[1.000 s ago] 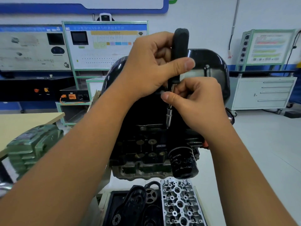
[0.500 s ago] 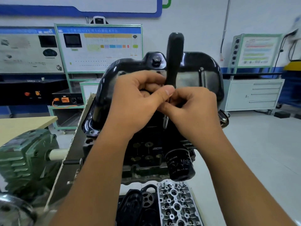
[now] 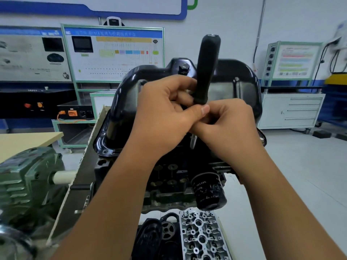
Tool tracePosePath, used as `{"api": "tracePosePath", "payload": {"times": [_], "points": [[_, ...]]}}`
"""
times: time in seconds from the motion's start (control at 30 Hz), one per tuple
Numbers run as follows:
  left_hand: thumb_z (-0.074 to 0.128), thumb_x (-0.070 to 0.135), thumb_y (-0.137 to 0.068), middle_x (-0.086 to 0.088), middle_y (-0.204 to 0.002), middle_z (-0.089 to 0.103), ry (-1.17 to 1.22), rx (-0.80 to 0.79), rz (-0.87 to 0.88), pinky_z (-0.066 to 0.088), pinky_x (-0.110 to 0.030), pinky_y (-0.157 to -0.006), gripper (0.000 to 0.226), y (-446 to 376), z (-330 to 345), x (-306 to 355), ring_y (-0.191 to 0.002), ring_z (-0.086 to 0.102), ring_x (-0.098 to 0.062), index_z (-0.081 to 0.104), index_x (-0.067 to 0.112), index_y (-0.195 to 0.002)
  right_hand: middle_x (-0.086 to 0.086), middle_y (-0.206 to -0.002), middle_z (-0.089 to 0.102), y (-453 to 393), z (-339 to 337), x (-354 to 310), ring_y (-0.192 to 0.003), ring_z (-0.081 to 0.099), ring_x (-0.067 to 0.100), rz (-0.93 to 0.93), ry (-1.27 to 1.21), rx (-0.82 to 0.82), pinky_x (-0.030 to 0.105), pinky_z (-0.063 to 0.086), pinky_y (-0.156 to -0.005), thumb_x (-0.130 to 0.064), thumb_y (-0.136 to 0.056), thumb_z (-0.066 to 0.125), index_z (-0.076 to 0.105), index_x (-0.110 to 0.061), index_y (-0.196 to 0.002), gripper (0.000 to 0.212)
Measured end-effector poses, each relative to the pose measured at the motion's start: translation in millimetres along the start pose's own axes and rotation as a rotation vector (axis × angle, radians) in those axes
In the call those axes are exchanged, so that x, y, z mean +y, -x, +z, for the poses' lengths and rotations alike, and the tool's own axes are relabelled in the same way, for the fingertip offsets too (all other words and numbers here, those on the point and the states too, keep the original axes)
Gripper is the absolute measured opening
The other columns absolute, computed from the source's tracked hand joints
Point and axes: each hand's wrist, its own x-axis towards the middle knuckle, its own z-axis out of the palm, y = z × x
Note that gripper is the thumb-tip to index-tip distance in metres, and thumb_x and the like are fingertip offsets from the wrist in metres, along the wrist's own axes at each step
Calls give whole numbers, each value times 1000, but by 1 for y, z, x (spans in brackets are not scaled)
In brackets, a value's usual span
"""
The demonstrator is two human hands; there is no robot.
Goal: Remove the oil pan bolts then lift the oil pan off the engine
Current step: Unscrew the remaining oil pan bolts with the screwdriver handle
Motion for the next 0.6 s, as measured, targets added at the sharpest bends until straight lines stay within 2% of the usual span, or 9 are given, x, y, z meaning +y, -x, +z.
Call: {"api": "tracePosePath", "payload": {"times": [0.03, 0.1, 0.17, 0.2, 0.3, 0.37, 0.43, 0.53, 0.6], "points": [[85, -1, -78, -14, -76, 74, 12, 11, -11, 50, -51, -48, 32, 1, 1, 0, -52, 56, -47, 72, 16, -101, -6, -46, 51, -1, 3, 0, -47, 42, 8, -3, 71, 59, 17, 31, -46, -26, -75, 79, 67, -13, -60, 23], [87, 1, -76, -15, -74, 73, 20, 21, -18, 51, -46, -50, 32, 2, 3, 0, -52, 55, -45, 73, 21, -96, -3, -46, 52, -2, 6, -2, -50, 47, 14, -4, 174, 148, 21, 33, -45, -31, -71, 74, 63, -10, -59, 27], [88, 3, -75, -9, -72, 74, 20, 24, -40, 52, -41, -52, 30, 3, 1, -1, -51, 57, -36, 74, 24, -91, 0, -45, 53, -3, 7, -3, -51, 50, 20, -11, 192, 151, 26, 38, -46, -34, -69, 68, 64, -9, -59, 28], [88, 3, -75, -5, -72, 75, 24, 19, -59, 55, -39, -53, 28, 3, 1, -2, -52, 61, -31, 75, 23, -90, 1, -45, 54, -4, 7, -3, -50, 49, 21, -10, 185, 137, 28, 38, -46, -33, -69, 67, 64, -8, -59, 27], [86, 2, -77, 2, -76, 76, 4, -23, -110, 59, -28, -62, 22, 2, -3, -4, -62, 68, -9, 77, 15, -92, -4, -40, 44, -6, 5, -2, -45, 39, 15, 1, 154, 77, 20, 29, -41, -16, -74, 73, 54, -8, -52, 30], [84, 4, -81, 1, -78, 75, -33, -83, -132, 62, -38, -69, 18, 2, -5, -3, -69, 69, -10, 78, 18, -92, -5, -41, 41, -8, -1, 0, -44, 34, 8, 10, 73, -24, 15, 27, -43, -16, -79, 78, 57, -10, -52, 35], [81, 13, -82, -5, -80, 74, -70, -131, -135, 60, -48, -74, 13, 3, -6, -2, -70, 67, -16, 78, 23, -89, -2, -45, 45, -9, -8, 2, -47, 35, 1, 12, -22, -121, 15, 31, -48, -24, -83, 82, 69, -11, -59, 30], [75, 21, -82, 1, -79, 76, -108, -124, -132, 62, -49, -76, 6, 4, -5, -2, -70, 72, -17, 77, 22, -88, -10, -51, 61, -8, -17, 1, -51, 50, 0, -1, -45, -174, 18, 42, -55, -27, -73, 86, 76, -22, -64, 15], [76, 18, -86, 6, -74, 75, -156, -106, -122, 59, -36, -61, 3, 4, -5, -5, -60, 69, -8, 75, 21, -87, -5, -63, 72, -7, -23, -2, -60, 68, 8, 13, -71, -175, 31, 55, -61, -22, -70, 88, 78, -23, -71, 10]]}}
